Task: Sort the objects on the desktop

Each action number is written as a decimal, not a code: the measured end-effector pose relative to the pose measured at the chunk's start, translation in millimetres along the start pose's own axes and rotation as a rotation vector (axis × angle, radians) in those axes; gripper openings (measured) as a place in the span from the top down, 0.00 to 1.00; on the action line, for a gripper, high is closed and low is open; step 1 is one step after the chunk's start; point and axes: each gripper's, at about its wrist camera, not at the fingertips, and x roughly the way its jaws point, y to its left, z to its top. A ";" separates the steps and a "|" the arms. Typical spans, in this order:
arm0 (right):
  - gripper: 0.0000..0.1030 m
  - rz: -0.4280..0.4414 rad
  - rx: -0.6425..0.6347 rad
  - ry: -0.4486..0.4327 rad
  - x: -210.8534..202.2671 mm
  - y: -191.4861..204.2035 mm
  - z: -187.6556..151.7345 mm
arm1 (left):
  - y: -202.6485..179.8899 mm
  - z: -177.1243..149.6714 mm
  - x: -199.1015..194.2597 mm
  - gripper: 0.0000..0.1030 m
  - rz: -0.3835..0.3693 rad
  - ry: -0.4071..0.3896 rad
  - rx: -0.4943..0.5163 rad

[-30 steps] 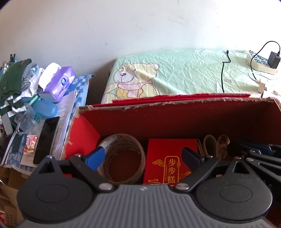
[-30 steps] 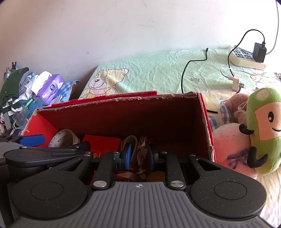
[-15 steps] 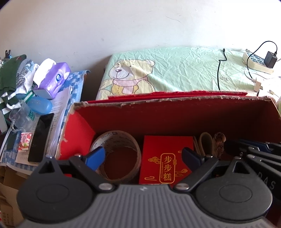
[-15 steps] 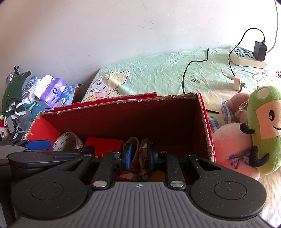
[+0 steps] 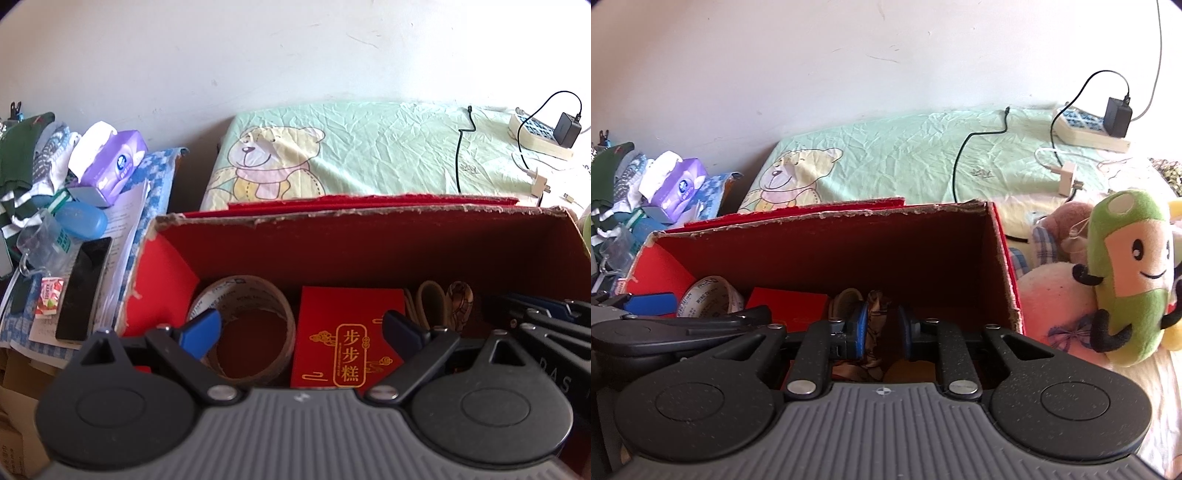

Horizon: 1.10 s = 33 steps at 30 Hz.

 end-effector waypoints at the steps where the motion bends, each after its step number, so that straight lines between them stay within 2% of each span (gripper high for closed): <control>1: 0.82 -0.010 -0.006 -0.002 -0.7 1.0 -0.6 | -0.2 -0.4 -0.9 0.08 0.004 -0.007 -0.001; 7: 0.81 -0.029 0.013 0.000 -6.5 0.9 -0.1 | 1.9 -1.1 -5.9 0.08 0.010 -0.048 -0.008; 10: 0.80 -0.036 0.011 -0.008 -11.5 0.9 0.4 | -2.3 -3.4 -13.7 0.08 0.062 -0.091 0.006; 12: 0.78 -0.043 0.011 -0.009 -14.2 0.6 0.6 | -3.9 -4.5 -17.7 0.08 0.068 -0.093 0.022; 15: 0.77 -0.067 0.006 -0.016 -18.5 0.2 -0.3 | -1.2 -5.8 -27.1 0.07 0.058 -0.106 0.024; 17: 0.77 -0.070 0.015 -0.011 -20.3 -1.7 -0.6 | 3.9 -6.2 -30.9 0.04 0.039 -0.101 0.005; 21: 0.77 -0.074 0.013 -0.012 -24.6 -1.5 -3.3 | 10.5 -11.2 -35.0 0.04 0.011 -0.082 -0.018; 28: 0.77 -0.080 -0.014 -0.023 -31.2 5.9 -4.4 | 14.5 -18.9 -48.4 0.03 -0.005 -0.105 -0.019; 33: 0.76 -0.091 -0.035 -0.026 -35.7 10.0 -7.4 | 20.5 -23.8 -48.9 0.03 -0.041 -0.078 -0.048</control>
